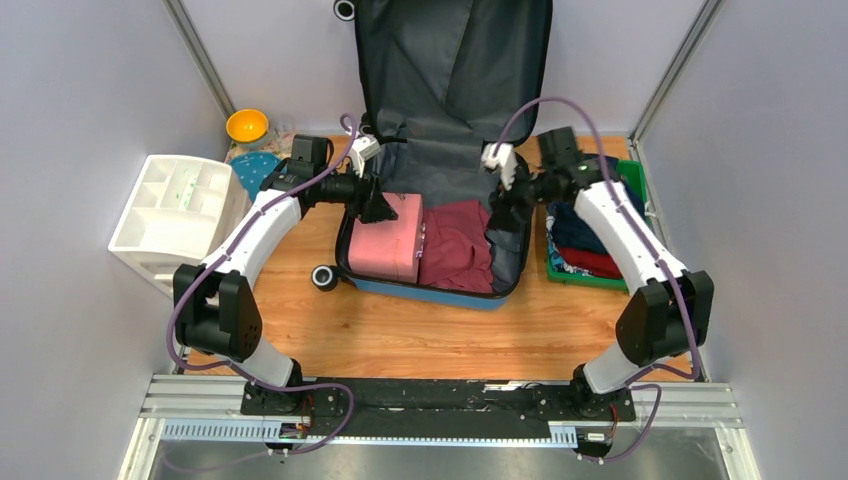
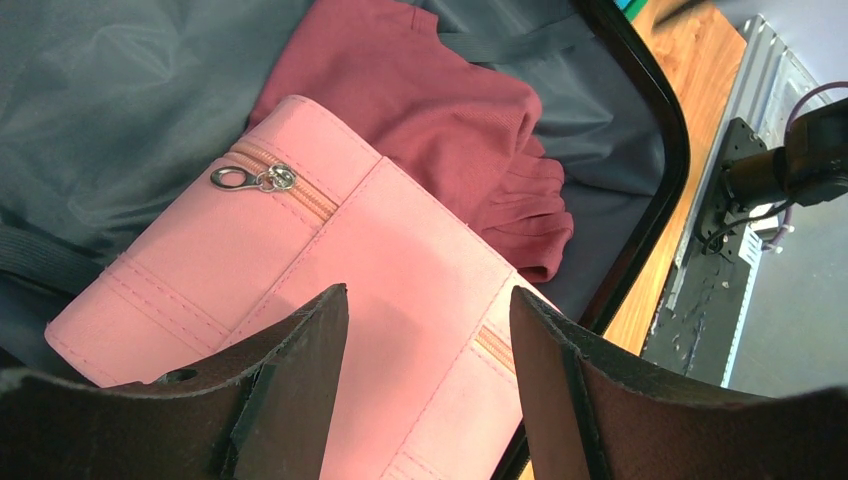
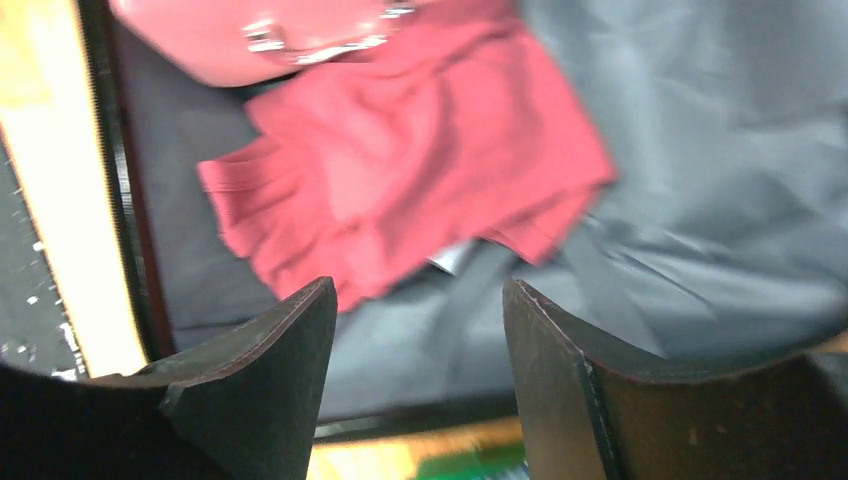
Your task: Open, take out, and arrange the luggage
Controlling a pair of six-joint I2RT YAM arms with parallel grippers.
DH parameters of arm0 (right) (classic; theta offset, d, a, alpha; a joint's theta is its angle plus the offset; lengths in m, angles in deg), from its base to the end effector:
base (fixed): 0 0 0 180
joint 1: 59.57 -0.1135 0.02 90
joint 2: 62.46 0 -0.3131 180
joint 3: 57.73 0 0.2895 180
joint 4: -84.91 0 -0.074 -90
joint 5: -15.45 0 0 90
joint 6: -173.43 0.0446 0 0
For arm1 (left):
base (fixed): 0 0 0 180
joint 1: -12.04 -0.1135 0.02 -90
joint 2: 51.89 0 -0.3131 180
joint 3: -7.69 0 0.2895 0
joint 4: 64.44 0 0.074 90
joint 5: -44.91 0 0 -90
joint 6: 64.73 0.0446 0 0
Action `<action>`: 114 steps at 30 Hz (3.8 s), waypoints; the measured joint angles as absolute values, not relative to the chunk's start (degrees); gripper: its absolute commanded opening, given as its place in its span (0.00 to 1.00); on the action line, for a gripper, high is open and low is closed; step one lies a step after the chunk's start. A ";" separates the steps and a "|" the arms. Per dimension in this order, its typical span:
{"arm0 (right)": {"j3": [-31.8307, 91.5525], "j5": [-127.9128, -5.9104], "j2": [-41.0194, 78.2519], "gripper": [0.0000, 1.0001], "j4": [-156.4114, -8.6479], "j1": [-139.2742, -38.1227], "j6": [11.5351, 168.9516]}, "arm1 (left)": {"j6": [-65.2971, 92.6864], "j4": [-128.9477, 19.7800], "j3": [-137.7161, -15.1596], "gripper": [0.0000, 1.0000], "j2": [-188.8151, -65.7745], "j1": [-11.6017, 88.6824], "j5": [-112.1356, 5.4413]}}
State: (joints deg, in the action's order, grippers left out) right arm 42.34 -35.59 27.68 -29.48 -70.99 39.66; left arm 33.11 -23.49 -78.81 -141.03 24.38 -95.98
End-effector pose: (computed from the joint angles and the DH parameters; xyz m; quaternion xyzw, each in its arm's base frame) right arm 0.3544 0.1002 0.3868 -0.5045 0.7527 0.2285 0.3559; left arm 0.3623 -0.1147 0.3428 0.3121 0.7875 -0.4086 0.3400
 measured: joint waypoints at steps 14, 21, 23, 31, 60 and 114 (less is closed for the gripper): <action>24.49 -38.24 35.79 0.75 -50.09 -89.48 38.96 | 32.89 -23.51 -78.79 0.68 -141.03 24.38 -95.98; 24.01 -44.29 41.94 0.80 -53.67 -90.99 35.07 | 32.87 -23.55 -78.79 0.69 -141.03 24.38 -95.98; 24.77 -46.04 42.72 0.73 -53.21 -91.76 33.89 | 32.87 -23.57 -78.79 0.69 -141.03 24.38 -95.98; 24.99 -54.04 44.49 0.02 -55.29 -93.35 29.52 | 32.89 -23.88 -78.79 0.69 -141.03 24.16 -96.00; 35.31 -54.21 41.30 0.00 -43.44 -85.64 30.68 | 32.63 -25.32 -78.79 0.68 -141.03 23.42 -97.58; 44.31 -38.59 36.16 0.90 -9.72 -38.53 -9.61 | 28.13 -30.48 -75.99 0.68 -141.64 22.70 -100.26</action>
